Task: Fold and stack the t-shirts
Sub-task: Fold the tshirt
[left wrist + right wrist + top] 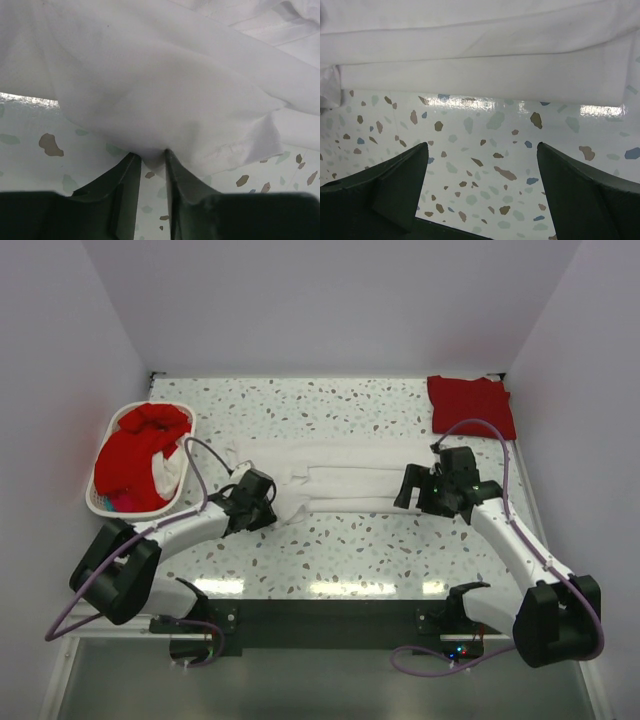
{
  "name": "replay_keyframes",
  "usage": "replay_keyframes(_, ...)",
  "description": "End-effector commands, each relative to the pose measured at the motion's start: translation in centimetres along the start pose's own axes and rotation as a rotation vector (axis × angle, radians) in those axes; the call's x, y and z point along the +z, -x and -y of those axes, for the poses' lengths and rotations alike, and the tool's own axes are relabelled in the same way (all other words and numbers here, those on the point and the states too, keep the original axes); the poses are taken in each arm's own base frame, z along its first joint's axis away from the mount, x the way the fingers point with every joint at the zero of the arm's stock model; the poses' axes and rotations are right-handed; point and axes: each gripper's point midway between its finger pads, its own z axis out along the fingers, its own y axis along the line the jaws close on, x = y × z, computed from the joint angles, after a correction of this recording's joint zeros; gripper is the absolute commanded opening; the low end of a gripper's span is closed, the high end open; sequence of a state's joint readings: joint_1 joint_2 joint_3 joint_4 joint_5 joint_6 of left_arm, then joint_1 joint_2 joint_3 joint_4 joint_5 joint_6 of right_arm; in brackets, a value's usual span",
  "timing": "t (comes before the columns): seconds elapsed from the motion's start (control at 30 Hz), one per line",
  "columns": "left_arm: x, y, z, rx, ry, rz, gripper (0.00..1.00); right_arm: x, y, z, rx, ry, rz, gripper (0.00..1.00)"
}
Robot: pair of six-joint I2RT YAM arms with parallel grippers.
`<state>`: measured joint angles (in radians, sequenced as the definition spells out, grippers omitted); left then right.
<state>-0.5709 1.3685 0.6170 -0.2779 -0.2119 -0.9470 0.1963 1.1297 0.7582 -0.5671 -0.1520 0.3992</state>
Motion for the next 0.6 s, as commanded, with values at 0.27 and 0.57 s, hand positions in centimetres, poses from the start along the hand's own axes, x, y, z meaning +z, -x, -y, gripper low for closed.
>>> replay_keyframes(0.27, -1.7, 4.6, 3.9, -0.002, -0.019, 0.080, 0.03, -0.3, 0.6, -0.5, -0.025, 0.025, 0.025, 0.93)
replay_keyframes(0.57, -0.7, 10.3, 6.8, 0.054, -0.006, 0.152, 0.07, -0.5, 0.3, -0.6, -0.052, 0.035, 0.018, 0.93)
